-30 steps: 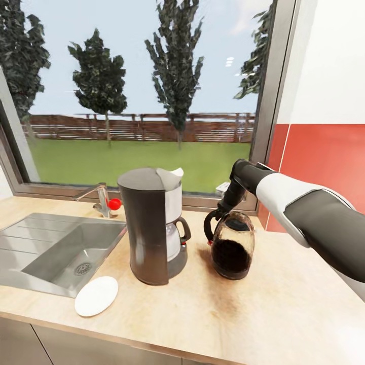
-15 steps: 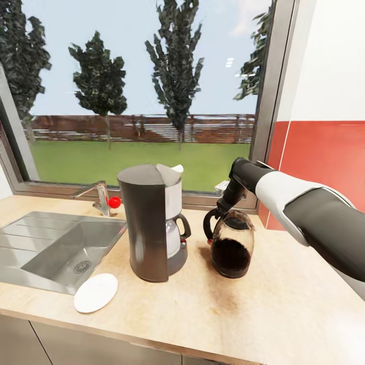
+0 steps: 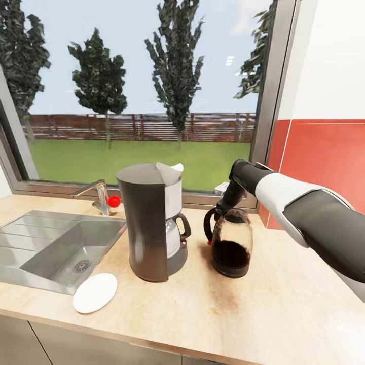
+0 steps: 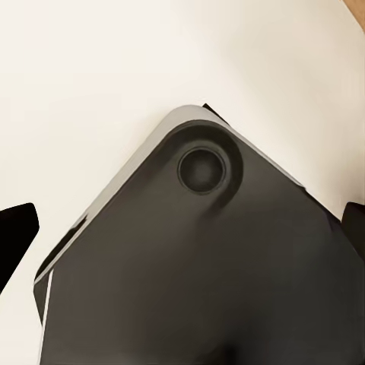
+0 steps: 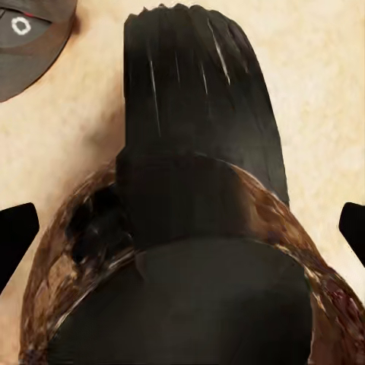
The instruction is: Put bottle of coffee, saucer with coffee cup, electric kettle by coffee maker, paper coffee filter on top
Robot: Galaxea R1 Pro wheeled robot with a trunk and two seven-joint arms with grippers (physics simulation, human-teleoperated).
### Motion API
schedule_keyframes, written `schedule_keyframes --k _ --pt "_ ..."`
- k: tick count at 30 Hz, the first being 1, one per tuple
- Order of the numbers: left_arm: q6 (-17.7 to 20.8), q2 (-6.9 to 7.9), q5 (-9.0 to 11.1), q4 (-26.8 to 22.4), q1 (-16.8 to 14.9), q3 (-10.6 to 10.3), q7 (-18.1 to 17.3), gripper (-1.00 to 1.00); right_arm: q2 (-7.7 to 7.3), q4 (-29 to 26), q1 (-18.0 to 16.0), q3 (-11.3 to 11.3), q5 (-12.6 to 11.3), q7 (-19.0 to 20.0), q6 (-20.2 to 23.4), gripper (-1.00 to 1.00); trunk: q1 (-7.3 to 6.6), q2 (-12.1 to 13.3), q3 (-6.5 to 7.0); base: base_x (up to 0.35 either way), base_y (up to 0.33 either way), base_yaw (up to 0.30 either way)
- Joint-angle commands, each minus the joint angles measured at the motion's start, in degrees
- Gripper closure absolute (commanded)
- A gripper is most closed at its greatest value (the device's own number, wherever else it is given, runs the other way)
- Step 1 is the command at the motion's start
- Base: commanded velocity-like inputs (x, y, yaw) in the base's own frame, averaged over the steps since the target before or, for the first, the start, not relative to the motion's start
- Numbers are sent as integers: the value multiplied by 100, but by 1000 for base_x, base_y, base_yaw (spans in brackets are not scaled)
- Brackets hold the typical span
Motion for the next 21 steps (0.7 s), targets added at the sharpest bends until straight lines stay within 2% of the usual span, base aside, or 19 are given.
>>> schedule_keyframes --k 1,9,21 --pt "-14 -1 -16 -3 1 44 -12 -100 3 8 -8 -33 45 21 23 -100 1 -4 -6 0 0 0" --pt "-14 -1 -19 -7 1 44 -12 -100 18 8 -8 -32 45 19 30 -100 1 -4 -6 0 0 0" --pt "36 0 -23 -9 1 44 -12 -100 27 8 -8 -32 45 13 32 -100 -263 477 209 0 0 0"
